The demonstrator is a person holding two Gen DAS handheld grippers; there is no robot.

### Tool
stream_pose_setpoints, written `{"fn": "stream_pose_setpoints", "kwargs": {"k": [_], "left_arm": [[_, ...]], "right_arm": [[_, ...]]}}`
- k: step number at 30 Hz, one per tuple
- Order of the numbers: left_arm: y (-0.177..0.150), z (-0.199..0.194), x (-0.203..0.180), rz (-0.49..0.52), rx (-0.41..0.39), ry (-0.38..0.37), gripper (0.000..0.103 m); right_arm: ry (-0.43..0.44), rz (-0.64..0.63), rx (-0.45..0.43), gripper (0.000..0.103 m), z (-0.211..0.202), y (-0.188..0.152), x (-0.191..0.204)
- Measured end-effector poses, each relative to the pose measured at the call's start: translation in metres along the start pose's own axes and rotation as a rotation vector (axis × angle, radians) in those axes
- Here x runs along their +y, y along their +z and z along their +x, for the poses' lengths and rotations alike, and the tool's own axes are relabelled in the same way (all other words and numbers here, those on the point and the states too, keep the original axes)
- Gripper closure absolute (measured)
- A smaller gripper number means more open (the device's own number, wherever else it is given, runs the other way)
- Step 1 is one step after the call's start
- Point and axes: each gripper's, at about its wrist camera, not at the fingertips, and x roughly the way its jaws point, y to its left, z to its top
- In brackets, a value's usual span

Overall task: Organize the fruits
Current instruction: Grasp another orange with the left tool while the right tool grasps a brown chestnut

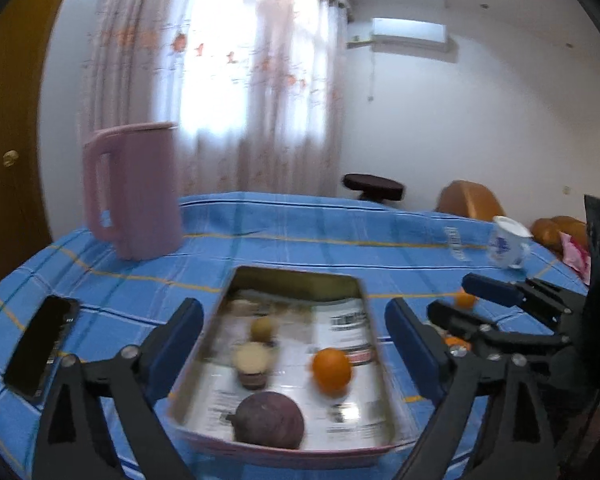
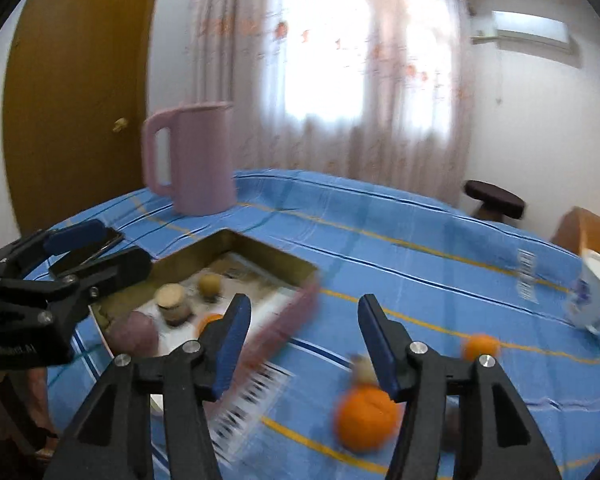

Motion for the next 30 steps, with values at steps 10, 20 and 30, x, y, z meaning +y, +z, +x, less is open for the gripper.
{"fn": "stream_pose_setpoints", "kwargs": {"k": [10, 20, 30], "left_arm": [[-0.009, 0.028, -0.083, 0.136, 0.093, -0.150, 0.008], [-0.023, 0.060, -0.123, 0.199, 0.221, -0.208, 0.011], [-0.032, 0.089, -0.139, 0.219, 0.376, -0.278, 0.032]], "right_arm": [[-0.238, 0.234, 0.067, 0.041, -0.044, -0.049, -0.115], [-0.156, 0.244, 0.215, 0.041, -0.025, -0.068, -0.120], [-0.134, 0.265, 0.295, 0.053, -0.009, -0.077, -0.122]]}}
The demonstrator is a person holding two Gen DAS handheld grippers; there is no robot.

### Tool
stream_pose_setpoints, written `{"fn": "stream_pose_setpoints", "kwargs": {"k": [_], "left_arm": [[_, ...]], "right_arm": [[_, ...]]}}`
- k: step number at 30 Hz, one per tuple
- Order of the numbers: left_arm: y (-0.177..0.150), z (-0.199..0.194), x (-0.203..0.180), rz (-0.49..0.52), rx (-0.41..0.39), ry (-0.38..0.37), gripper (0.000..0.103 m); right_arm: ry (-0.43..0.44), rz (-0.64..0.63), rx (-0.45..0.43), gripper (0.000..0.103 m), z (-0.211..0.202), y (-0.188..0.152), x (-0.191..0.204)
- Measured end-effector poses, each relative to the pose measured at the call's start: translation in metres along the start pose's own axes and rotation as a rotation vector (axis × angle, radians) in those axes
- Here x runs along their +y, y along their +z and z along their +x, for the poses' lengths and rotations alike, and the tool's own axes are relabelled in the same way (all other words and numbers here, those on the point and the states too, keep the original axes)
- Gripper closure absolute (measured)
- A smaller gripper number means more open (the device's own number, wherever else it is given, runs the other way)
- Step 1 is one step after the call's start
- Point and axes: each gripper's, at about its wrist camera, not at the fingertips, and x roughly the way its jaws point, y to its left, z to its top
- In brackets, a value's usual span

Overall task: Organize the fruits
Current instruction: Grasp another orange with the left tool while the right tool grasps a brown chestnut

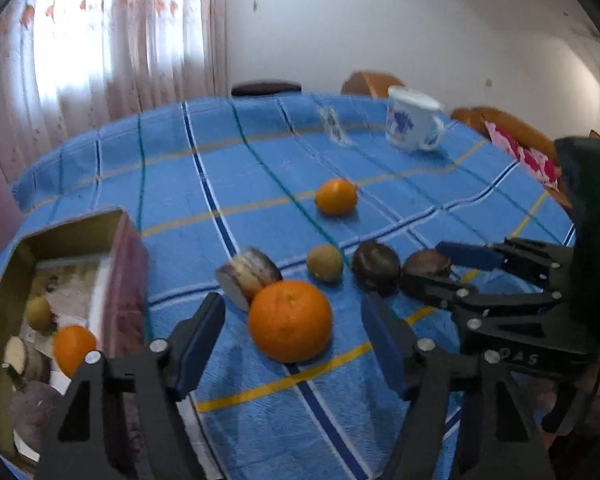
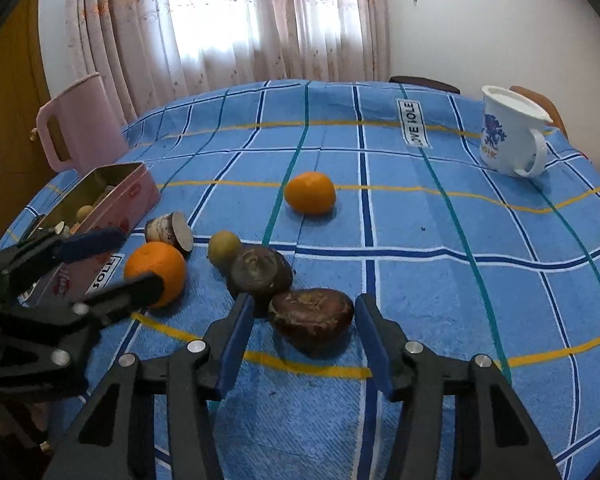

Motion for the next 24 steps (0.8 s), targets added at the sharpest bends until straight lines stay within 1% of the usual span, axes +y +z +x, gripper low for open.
{"fn": "stream_pose_setpoints", "kwargs": {"k": [2, 4, 5, 6, 9, 15, 24], "left_arm": [[0.001, 0.005, 0.003, -0.021, 0.017, -0.028, 0.034], [0.001, 0.008, 0.005, -0.031, 0.036, -0.029, 0.037], [0.001, 0.009, 0.005, -0.032, 0.042, -0.039, 0.044], [0.002, 0.011, 0.006, -0.034, 0.052, -0.045, 0.049], [0.002, 0.013, 0.011, -0.062, 0.063, -0.058, 0.053], [0.002, 0.009, 0.012, -0.075, 0.042, -0.078, 0.054], [0.002, -0.008, 0.008, -0.045, -0.048, -0.059, 0.054]], "right_arm": [[0.005, 0.010, 0.022, 0.058, 0.004, 0.000, -0.003], [0.012, 0.020, 0.026, 0.058, 0.005, 0.000, -0.004], [0.013, 0.020, 0.026, 0.058, 0.005, 0.000, -0.004], [0.014, 0.017, 0.027, 0.058, 0.005, 0.000, -0.004], [0.013, 0.012, 0.023, 0.058, 0.004, -0.001, -0.002], [0.002, 0.008, -0.019, 0.059, -0.003, -0.001, -0.001], [-0.002, -0.002, -0.105, 0.059, -0.020, -0.004, 0.002]]}}
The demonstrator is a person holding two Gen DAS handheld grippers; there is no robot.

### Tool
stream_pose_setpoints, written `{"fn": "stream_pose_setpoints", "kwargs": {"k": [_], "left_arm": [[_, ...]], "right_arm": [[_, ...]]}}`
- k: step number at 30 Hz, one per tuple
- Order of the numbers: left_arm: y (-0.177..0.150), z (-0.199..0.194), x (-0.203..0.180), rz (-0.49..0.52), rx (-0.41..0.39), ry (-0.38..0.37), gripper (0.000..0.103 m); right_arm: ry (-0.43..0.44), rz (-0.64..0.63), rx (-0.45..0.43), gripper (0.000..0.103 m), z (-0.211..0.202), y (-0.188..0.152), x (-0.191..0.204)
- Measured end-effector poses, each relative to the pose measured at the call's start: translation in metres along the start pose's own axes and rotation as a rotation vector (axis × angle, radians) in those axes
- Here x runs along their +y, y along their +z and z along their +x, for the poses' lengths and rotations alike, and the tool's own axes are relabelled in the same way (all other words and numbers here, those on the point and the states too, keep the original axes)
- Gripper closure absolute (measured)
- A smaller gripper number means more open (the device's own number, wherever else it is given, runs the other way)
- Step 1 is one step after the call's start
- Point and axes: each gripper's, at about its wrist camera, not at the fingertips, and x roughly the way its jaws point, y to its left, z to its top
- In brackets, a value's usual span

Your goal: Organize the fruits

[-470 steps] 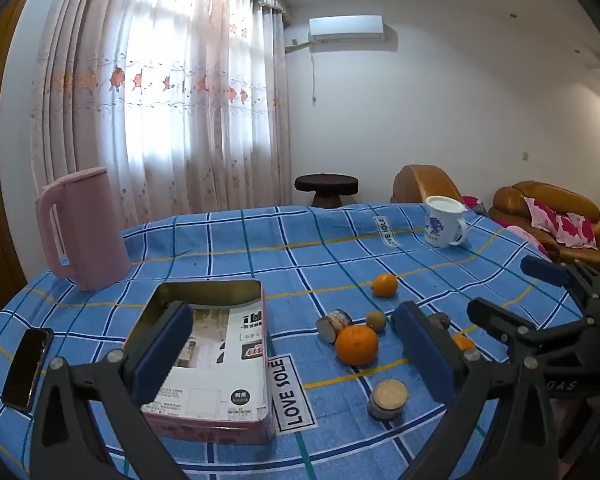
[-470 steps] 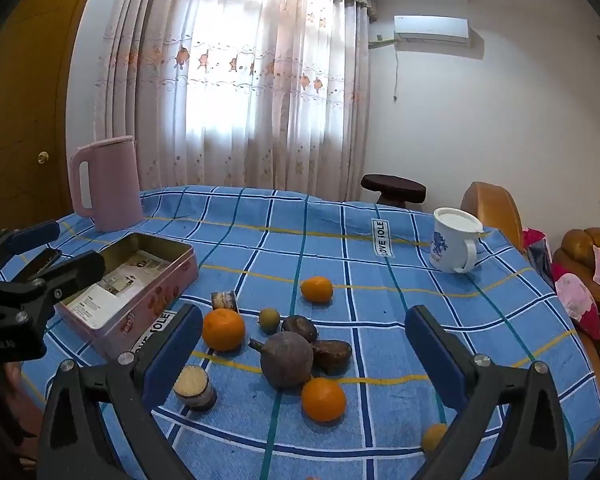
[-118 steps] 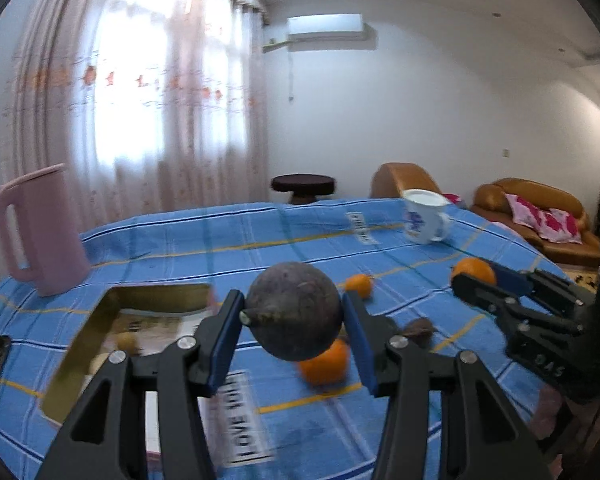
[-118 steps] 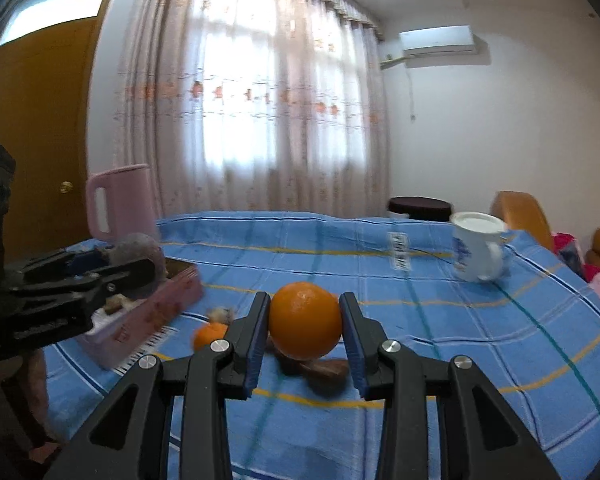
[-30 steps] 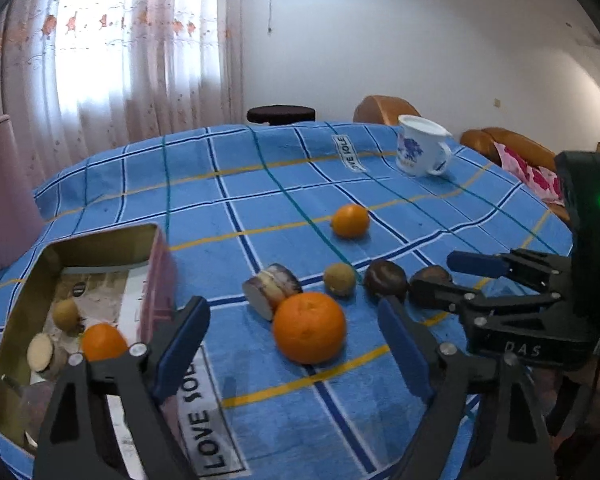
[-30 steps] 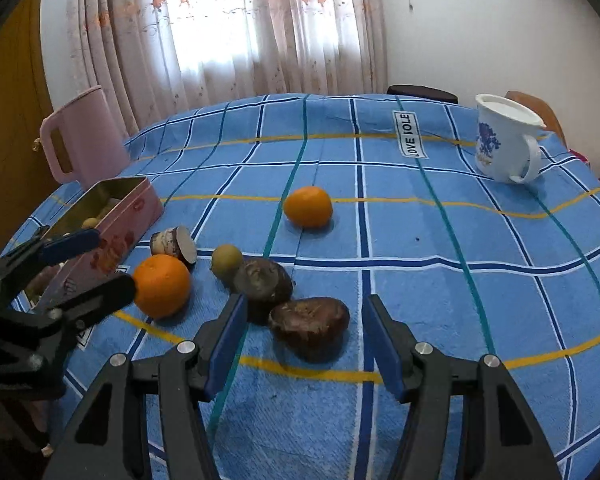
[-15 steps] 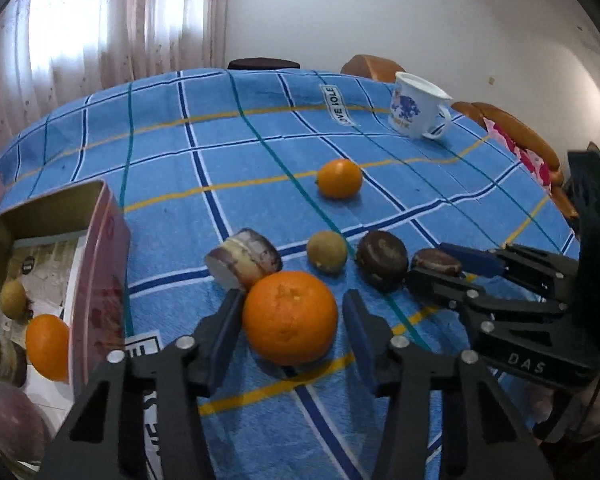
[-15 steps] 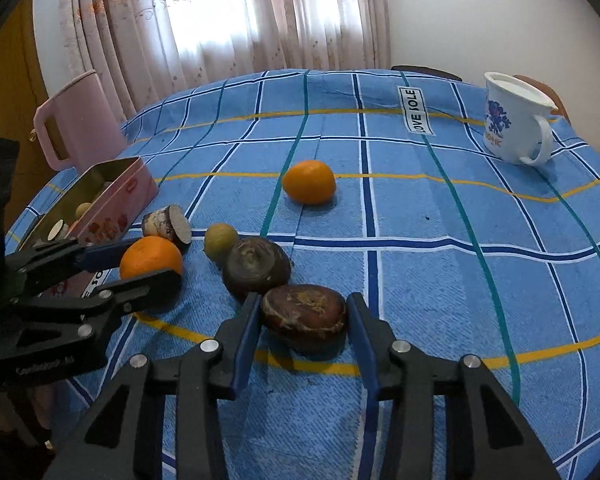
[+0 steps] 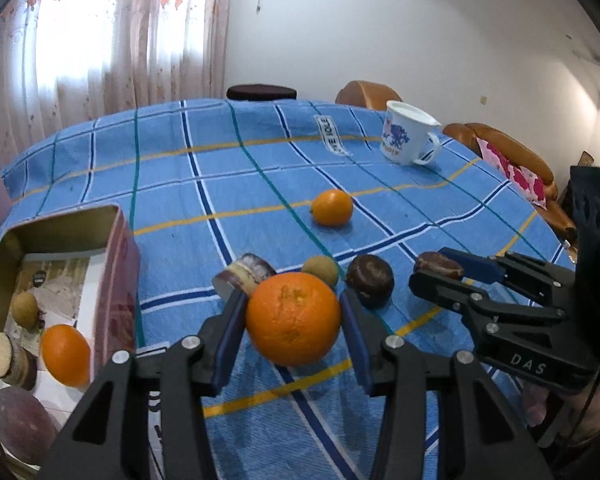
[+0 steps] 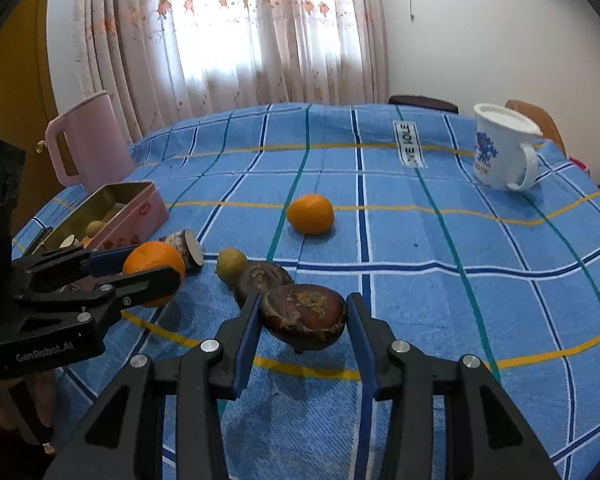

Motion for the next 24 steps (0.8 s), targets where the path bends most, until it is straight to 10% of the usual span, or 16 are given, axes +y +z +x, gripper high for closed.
{"fn": "stream_pose_setpoints", "kwargs": {"k": [24], "left_arm": [[-0.005, -0.037, -0.007, 0.032, -0.207, 0.068, 0.054]], "right_arm": [[-0.002, -0.071, -0.187, 0.059, -0.033, -0.006, 0.014]]}}
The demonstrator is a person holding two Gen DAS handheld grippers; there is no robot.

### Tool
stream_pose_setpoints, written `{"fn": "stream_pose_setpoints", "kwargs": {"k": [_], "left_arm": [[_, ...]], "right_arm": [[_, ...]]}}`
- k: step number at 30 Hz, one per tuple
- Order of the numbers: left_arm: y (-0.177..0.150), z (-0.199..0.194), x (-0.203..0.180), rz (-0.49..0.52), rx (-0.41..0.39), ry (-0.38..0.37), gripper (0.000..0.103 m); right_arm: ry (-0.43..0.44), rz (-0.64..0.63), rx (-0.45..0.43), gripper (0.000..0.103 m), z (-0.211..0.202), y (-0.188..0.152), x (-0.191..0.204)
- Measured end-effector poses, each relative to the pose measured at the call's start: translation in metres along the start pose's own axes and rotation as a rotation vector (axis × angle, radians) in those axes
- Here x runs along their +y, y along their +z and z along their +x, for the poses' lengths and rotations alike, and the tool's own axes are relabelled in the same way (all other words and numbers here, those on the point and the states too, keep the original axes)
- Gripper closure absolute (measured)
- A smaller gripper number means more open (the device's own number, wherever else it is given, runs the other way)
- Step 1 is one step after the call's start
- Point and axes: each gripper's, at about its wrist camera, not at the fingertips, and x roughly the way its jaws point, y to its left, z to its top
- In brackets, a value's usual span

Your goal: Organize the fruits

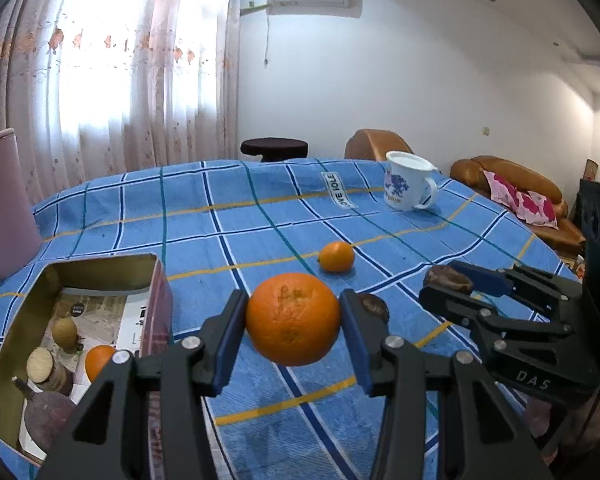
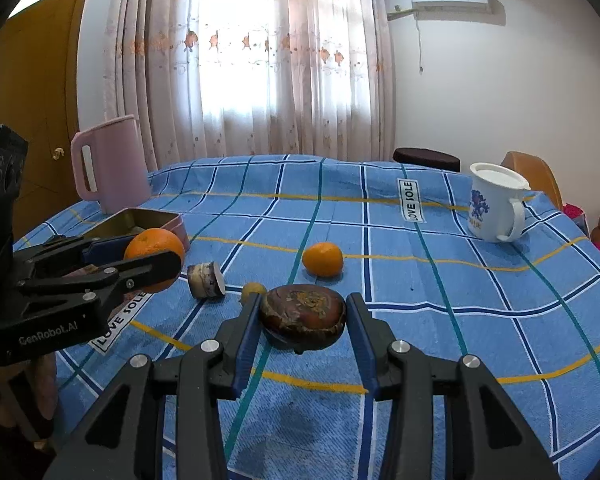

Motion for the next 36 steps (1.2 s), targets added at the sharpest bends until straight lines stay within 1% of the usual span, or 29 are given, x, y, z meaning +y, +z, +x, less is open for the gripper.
{"fn": "stream_pose_setpoints", "kwargs": {"k": [13, 36], "left_arm": [[-0.001, -0.011, -0.001, 0.003, -0.066, 0.032, 0.054], [-0.005, -0.031, -0.003, 0.007, -0.168, 0.067, 0.054]], "right_arm": [[-0.005, -0.026, -0.084, 0.059, -0.015, -0.003, 0.006], [-0.013, -0.068, -0.167, 0.059, -0.029, -0.007, 0.011]]}}
